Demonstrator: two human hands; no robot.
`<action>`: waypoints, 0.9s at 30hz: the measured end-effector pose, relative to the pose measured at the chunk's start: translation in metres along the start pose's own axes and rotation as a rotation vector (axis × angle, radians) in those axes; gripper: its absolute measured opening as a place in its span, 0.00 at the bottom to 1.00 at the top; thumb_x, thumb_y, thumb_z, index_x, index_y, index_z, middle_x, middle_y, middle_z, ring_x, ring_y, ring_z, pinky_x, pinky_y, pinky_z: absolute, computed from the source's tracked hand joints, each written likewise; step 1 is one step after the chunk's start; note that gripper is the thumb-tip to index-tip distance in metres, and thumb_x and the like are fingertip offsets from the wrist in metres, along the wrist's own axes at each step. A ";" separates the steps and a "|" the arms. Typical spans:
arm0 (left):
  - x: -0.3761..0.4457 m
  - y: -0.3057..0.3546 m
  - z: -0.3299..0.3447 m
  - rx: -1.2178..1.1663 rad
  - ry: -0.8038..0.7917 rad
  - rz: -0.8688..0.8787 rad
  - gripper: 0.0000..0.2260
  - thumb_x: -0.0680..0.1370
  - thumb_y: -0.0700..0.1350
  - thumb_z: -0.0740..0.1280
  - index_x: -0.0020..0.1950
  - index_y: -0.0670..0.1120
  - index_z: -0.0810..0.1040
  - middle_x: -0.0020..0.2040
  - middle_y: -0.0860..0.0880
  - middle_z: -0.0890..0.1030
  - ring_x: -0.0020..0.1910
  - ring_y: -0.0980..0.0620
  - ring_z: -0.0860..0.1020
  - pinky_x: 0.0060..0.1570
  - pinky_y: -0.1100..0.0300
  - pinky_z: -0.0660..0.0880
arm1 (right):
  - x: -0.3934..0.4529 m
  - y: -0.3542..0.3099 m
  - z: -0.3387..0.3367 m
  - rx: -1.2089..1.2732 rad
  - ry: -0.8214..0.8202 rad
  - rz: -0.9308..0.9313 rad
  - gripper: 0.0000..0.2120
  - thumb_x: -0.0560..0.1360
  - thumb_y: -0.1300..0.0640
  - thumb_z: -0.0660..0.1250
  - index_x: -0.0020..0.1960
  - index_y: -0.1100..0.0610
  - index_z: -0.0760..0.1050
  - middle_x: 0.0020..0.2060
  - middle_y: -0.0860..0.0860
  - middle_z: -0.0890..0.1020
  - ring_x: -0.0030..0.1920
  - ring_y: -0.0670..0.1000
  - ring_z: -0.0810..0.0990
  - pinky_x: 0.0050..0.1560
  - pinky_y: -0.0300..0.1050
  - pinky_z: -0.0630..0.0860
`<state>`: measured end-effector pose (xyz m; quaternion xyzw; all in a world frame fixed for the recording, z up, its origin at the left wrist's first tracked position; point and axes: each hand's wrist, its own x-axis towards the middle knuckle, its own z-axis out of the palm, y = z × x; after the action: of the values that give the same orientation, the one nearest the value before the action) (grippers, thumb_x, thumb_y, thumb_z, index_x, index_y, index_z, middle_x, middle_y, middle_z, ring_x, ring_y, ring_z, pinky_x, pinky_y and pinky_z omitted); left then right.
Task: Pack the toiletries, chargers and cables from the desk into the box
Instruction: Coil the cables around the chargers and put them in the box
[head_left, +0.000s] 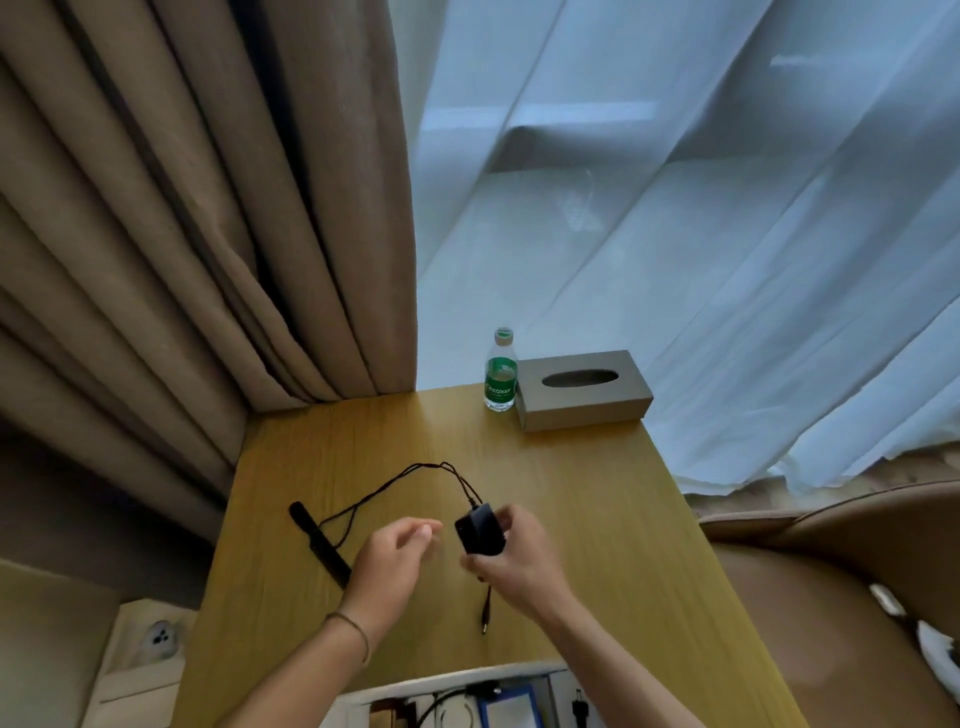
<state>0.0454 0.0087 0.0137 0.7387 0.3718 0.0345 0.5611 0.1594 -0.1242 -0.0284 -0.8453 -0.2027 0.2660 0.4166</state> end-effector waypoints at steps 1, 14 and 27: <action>-0.003 0.009 0.001 -0.107 -0.006 -0.052 0.11 0.84 0.49 0.59 0.55 0.54 0.82 0.51 0.52 0.85 0.53 0.54 0.81 0.46 0.60 0.76 | -0.016 -0.007 -0.002 0.048 -0.012 -0.023 0.23 0.65 0.50 0.80 0.53 0.40 0.71 0.49 0.41 0.78 0.47 0.36 0.79 0.39 0.29 0.77; -0.114 0.064 0.002 -0.498 -0.105 0.010 0.14 0.84 0.44 0.57 0.40 0.42 0.70 0.37 0.42 0.79 0.38 0.46 0.78 0.47 0.48 0.77 | -0.139 -0.055 -0.070 -0.121 0.090 -0.414 0.11 0.77 0.39 0.62 0.52 0.41 0.79 0.48 0.34 0.79 0.49 0.36 0.79 0.43 0.29 0.74; -0.179 0.064 -0.073 -0.993 -0.074 0.153 0.11 0.79 0.50 0.68 0.41 0.46 0.76 0.31 0.47 0.72 0.32 0.49 0.74 0.44 0.53 0.75 | -0.139 -0.097 -0.014 0.267 -0.313 -0.517 0.11 0.82 0.55 0.64 0.42 0.51 0.79 0.35 0.51 0.81 0.38 0.55 0.79 0.44 0.59 0.77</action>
<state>-0.0857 -0.0442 0.1606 0.4085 0.2351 0.2219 0.8536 0.0482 -0.1559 0.0966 -0.6526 -0.4354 0.3026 0.5414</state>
